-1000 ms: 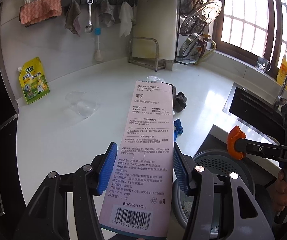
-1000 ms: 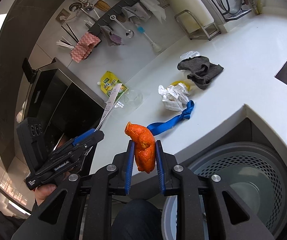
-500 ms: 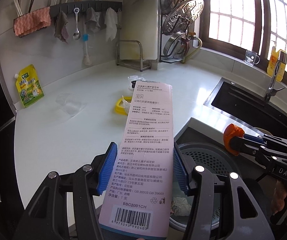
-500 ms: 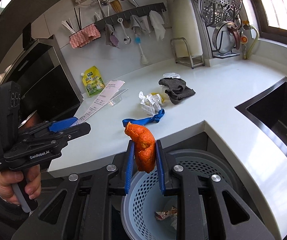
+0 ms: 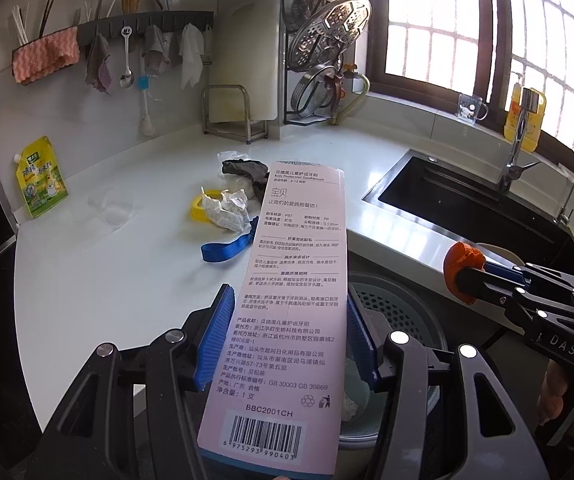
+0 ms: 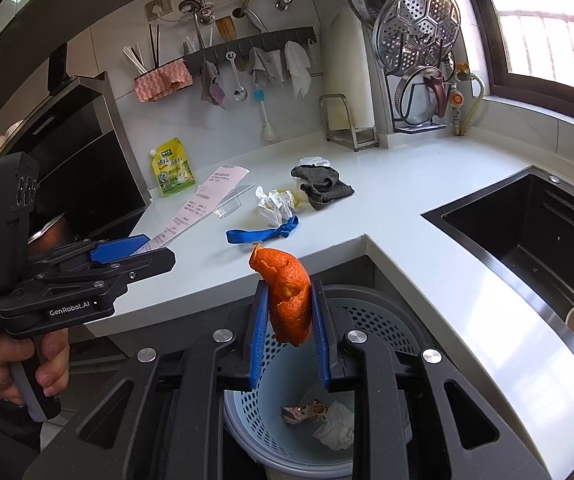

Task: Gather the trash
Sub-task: 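Carry the receipt and orange peel over the mesh basket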

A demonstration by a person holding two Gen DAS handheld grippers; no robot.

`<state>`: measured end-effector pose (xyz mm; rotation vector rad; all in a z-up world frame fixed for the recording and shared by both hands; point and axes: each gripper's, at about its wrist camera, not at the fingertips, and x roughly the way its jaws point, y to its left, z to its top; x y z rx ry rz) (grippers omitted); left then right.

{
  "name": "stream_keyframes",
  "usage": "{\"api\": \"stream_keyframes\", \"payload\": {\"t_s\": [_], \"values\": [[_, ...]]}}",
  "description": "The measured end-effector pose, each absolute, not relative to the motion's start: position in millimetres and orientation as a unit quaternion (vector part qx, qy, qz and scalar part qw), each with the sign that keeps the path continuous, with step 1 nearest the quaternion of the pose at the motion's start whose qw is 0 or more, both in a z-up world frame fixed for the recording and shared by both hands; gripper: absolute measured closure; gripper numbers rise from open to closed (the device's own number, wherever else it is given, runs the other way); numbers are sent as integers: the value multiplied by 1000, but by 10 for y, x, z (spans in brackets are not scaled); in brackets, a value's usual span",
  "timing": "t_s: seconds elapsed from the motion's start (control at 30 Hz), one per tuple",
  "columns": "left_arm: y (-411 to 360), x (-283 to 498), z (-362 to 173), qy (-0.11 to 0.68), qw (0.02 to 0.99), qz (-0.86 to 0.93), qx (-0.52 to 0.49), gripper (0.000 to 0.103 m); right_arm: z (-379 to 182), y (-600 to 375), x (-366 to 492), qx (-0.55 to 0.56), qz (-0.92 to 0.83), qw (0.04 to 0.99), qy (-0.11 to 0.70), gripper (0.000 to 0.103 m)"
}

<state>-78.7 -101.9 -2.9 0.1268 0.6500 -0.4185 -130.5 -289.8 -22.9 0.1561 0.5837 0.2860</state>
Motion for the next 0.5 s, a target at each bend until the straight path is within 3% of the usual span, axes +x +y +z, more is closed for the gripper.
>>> {"api": "stream_keyframes", "payload": {"t_s": [0.5], "values": [[-1278,-930,-175,332,910,-239,70,50,-354,-3031,-1532,84,120,944,297,83]]}}
